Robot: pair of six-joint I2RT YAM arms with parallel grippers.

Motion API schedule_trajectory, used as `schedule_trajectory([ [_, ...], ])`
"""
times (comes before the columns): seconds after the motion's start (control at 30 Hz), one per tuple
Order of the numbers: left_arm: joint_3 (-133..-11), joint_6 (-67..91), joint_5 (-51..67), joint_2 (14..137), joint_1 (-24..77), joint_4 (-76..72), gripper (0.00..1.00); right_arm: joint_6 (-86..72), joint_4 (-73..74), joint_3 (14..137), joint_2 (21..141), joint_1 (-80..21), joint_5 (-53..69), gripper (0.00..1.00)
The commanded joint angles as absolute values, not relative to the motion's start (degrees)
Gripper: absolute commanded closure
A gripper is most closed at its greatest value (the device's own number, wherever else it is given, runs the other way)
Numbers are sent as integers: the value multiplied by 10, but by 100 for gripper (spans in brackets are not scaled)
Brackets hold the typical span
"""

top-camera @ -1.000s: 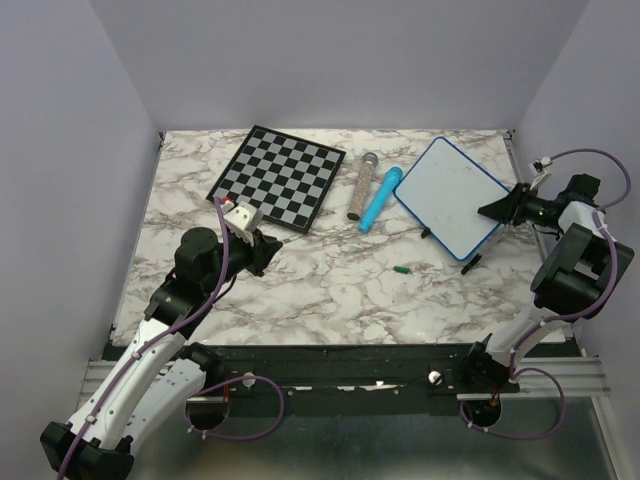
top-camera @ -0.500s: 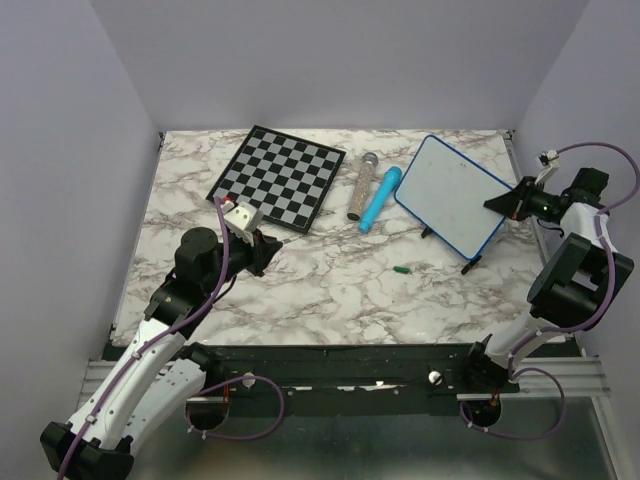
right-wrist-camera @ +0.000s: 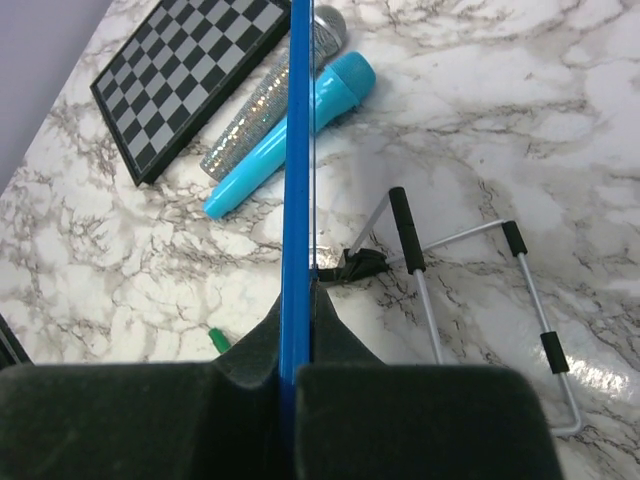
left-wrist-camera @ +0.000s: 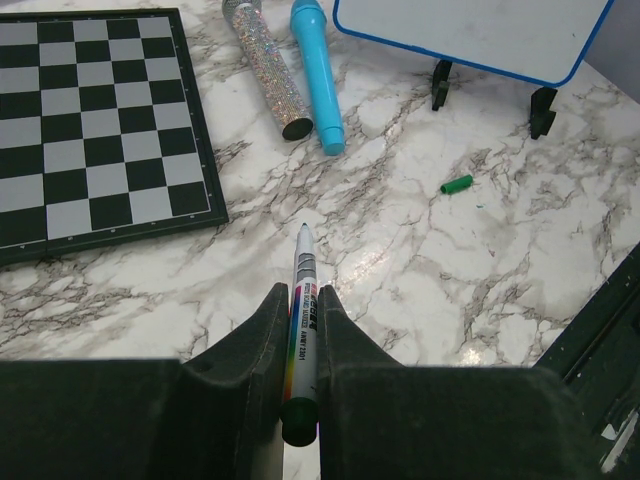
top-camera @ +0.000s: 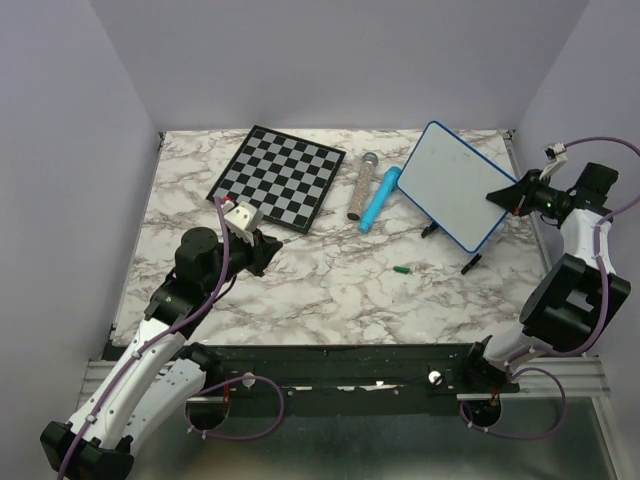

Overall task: Write a sentence on the whiteboard
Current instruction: Pick up the whiteboard from the whiteboard stand, then put down the whiteboard at the center of the board.

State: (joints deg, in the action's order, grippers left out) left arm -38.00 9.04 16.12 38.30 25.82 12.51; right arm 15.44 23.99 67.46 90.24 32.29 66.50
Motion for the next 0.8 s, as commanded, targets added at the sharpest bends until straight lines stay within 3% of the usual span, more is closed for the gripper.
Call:
schedule_trajectory([
  [0.0,-374,89,177,378,254,110,100,113,192,695,844,312,718,99],
  [0.13,-371,86,179,367,254,102,100,133,227,708,823,286,735,99],
  [0.47,-370,133,220,337,254,72,100,372,570,733,848,145,786,99],
  [0.77,-346,287,247,319,266,10,100,347,493,633,858,55,759,99],
])
